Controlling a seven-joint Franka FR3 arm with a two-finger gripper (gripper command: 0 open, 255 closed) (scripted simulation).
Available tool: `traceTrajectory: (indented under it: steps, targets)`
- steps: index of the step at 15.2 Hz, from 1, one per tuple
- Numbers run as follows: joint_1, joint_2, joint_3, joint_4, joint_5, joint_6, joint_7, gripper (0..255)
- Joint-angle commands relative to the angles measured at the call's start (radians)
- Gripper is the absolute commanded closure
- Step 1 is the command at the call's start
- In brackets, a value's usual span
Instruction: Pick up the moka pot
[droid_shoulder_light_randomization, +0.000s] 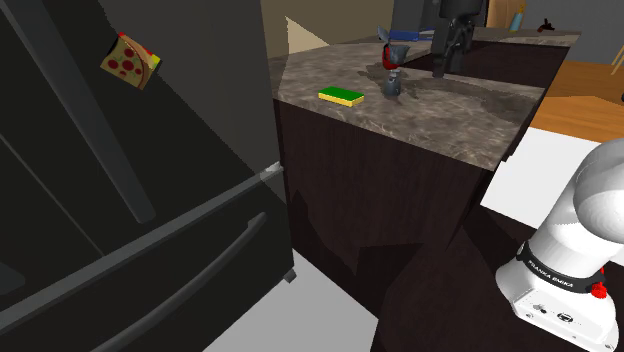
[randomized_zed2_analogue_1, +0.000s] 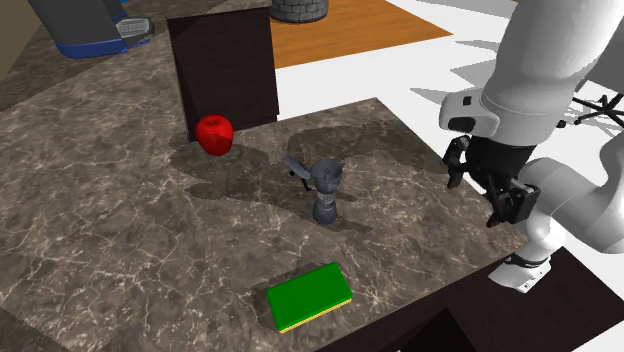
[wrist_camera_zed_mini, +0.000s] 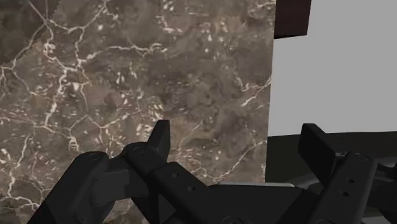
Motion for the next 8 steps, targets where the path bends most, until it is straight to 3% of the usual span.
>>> traceTrajectory:
  steps: [1,8]
  targets:
    - [-0.004,0.064,-0.030,0.057,-0.005,0.013,-0.039,0]
    - [-0.015,0.308,-0.126,0.314,0.019,0.015,-0.171,0]
